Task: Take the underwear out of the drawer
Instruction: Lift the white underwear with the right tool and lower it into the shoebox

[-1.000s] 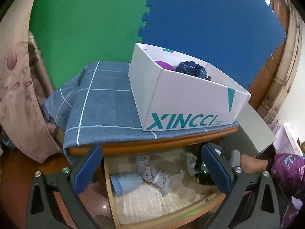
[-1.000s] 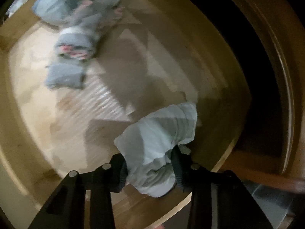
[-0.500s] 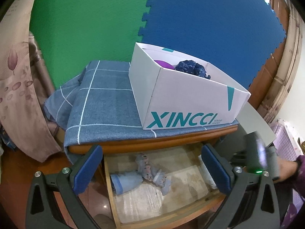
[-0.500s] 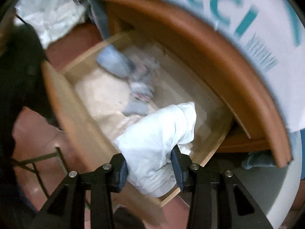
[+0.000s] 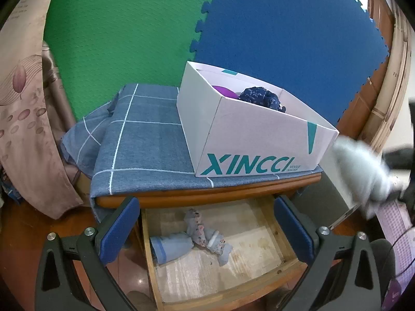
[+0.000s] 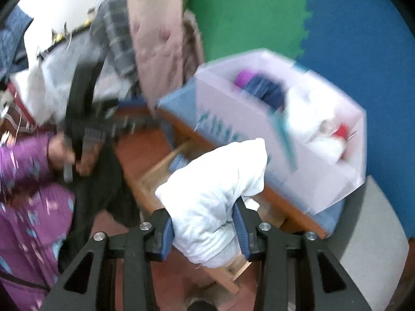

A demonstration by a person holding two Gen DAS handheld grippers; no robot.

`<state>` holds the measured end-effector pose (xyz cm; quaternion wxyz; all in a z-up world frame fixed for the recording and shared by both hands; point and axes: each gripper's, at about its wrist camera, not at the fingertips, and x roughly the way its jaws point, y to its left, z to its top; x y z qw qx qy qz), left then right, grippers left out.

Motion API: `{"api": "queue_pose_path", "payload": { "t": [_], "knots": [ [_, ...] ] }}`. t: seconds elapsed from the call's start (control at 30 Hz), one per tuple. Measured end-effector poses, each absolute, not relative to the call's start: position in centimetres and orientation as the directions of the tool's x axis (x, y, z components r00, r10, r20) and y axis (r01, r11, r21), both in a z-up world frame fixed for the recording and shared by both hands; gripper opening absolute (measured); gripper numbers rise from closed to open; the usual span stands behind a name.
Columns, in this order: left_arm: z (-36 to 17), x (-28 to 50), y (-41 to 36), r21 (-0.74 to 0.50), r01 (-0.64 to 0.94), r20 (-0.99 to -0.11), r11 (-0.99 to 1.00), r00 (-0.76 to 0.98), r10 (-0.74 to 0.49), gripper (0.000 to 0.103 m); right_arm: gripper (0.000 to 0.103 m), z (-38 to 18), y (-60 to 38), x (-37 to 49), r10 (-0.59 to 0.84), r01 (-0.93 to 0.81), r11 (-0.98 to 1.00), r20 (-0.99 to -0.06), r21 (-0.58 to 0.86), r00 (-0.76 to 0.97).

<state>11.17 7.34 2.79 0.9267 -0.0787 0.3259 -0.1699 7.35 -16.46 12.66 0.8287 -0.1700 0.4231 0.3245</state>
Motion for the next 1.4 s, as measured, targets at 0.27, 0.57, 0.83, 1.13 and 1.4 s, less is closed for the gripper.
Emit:
{"api": "queue_pose_path", "payload": {
  "t": [0.27,0.57,0.83,1.13,1.4],
  "knots": [
    [2.9,10.8,7.4,-0.248,0.276,-0.566,0.929,0.737,-0.370,0.103,0.040,18.6,-18.7,15.1,0.376,-0.575,0.818,-0.759,0.002,0.531],
    [2.8,10.7,6.7,-0.212,0.293,-0.577,0.932,0.732,-0.362,0.103,0.040,15.0,-17.9,25.3,0.246,-0.465,0.884,-0.807,-0.040,0.537],
    [2.1,11.6,6.4,-0.191,0.262,-0.628,0.946,0.708,-0.323,0.103,0.040,9.9,-17.7,30.4,0.114,-0.379,0.920,-0.860,-0.097,0.498],
    [1.4,12.2,6.6,-0.174,0.224,-0.665,0.959,0.692,-0.282,0.103,0.043,7.0,-15.6,31.2,0.035,-0.395,0.901,-0.877,-0.180,0.479],
    [1.1,12.5,7.0,-0.171,0.184,-0.687,0.968,0.682,-0.251,0.103,0.049,6.4,-14.7,30.4,0.006,-0.397,0.889,-0.860,-0.229,0.511]
  ]
}}
